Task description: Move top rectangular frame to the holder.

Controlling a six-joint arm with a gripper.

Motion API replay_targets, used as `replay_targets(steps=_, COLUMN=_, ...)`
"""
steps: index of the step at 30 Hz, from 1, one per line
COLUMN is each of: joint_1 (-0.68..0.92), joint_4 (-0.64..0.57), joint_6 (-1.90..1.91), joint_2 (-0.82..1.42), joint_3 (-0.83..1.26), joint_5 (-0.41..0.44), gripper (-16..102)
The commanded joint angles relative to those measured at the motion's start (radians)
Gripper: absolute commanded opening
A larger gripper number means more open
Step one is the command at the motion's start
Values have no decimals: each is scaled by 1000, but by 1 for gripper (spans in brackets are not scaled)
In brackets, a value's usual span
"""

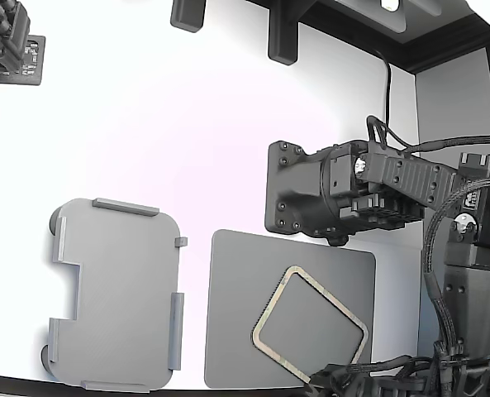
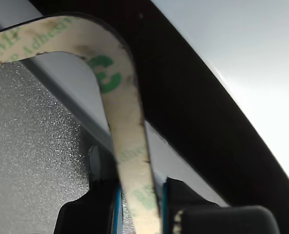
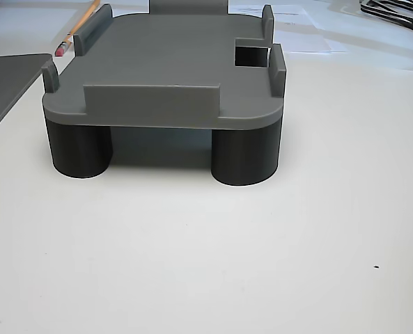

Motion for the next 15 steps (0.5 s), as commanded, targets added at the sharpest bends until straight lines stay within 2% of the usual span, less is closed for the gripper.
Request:
replay_targets(steps=1, joint_1=-3, joint_4=-28, joint_6=14, joint_2=37, joint_3=-15, joint_5=46, gripper=-11)
replay_targets(steps=7, joint_1=0, joint_4=15, joint_6=28, joint_2=58, joint_3=-63, joint_5=112, gripper=-11)
replay_targets(steps=12, joint_1=-11, joint_4=32, joint_6=95, joint_2=121, joint_3=-81, joint_5=235, gripper=-11)
replay_targets(steps=15, joint_1=-37, joint_4=57, joint_6=259, joint_2=161, joint_3=-81, joint_5=308, gripper=-11)
